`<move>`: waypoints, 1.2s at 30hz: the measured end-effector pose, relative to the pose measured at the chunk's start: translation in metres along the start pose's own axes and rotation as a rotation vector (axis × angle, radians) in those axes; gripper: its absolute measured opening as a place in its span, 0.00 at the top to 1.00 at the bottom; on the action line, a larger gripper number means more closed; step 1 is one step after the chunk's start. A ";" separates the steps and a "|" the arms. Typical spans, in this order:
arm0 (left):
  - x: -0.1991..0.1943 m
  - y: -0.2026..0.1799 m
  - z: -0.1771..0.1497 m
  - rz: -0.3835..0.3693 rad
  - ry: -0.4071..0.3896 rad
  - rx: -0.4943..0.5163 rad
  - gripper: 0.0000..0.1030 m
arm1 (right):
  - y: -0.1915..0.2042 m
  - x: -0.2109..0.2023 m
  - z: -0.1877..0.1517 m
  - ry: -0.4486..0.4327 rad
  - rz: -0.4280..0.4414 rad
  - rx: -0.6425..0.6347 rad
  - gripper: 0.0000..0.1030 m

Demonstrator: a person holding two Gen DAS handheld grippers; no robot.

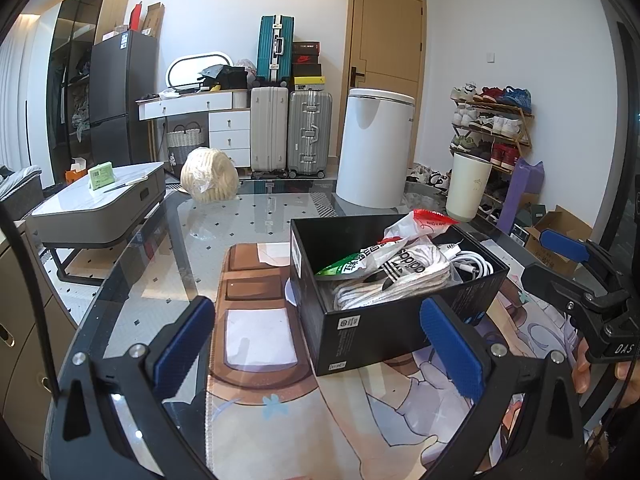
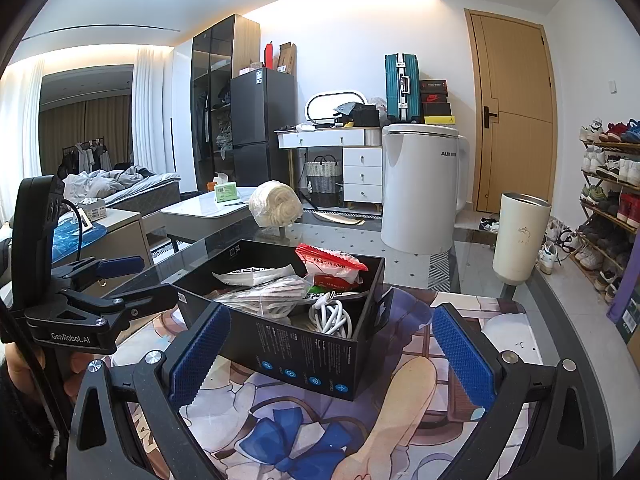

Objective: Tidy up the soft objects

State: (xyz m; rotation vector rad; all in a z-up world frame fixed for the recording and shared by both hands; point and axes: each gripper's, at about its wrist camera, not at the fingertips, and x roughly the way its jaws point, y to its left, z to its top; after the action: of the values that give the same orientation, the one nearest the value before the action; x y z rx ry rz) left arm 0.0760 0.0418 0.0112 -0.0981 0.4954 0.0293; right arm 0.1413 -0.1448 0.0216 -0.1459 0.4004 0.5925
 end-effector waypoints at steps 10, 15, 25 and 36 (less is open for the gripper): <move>0.000 0.000 0.000 0.000 -0.001 0.000 0.00 | 0.000 0.000 0.000 0.000 0.000 0.000 0.00; 0.000 0.000 0.000 0.000 -0.001 0.000 0.00 | 0.000 0.000 0.000 0.000 0.000 0.000 0.00; 0.000 0.000 -0.001 0.000 0.000 0.002 0.00 | 0.000 0.000 0.000 0.000 0.000 0.000 0.00; 0.000 0.001 0.001 0.001 -0.001 0.002 0.00 | 0.000 0.000 0.000 0.000 0.000 0.000 0.00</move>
State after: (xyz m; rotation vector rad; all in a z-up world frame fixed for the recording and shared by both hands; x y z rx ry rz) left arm 0.0768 0.0430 0.0122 -0.0957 0.4946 0.0296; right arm 0.1416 -0.1450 0.0211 -0.1462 0.4003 0.5922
